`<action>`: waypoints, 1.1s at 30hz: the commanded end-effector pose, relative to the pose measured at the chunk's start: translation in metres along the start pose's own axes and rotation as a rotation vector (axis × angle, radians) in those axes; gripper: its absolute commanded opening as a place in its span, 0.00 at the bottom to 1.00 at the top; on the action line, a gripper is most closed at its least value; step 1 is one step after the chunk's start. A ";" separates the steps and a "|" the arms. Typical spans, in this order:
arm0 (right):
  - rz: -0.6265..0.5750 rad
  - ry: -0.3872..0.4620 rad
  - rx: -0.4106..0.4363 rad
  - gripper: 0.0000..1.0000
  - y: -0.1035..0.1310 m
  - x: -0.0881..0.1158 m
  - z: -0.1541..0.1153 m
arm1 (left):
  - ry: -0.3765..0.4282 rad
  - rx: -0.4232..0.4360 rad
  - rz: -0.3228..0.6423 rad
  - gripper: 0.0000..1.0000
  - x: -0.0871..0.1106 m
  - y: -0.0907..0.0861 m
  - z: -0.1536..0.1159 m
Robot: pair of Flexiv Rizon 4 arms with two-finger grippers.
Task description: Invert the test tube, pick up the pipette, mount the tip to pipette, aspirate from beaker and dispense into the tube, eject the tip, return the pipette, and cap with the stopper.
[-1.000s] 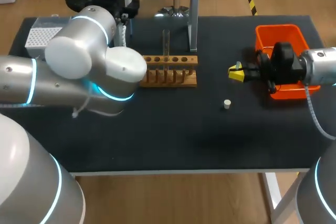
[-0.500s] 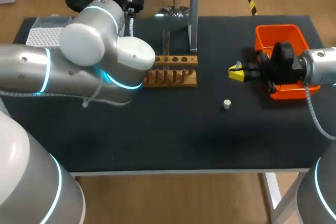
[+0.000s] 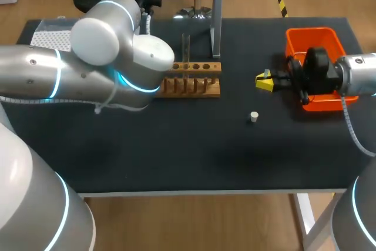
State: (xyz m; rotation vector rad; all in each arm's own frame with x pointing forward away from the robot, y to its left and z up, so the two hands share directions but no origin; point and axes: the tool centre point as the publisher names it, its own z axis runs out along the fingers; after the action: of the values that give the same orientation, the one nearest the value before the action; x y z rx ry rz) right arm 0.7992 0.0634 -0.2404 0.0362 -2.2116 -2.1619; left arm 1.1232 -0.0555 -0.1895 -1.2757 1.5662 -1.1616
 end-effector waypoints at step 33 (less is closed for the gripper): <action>0.000 -0.001 0.001 0.00 0.000 0.001 0.000 | -0.008 0.013 0.003 0.49 -0.006 0.001 0.038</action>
State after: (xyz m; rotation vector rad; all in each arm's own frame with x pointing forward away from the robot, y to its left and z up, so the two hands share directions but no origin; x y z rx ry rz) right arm 0.7992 0.0634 -0.2404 0.0361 -2.2116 -2.1620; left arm 1.1545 -0.0522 -0.1960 -1.2699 1.5644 -1.1610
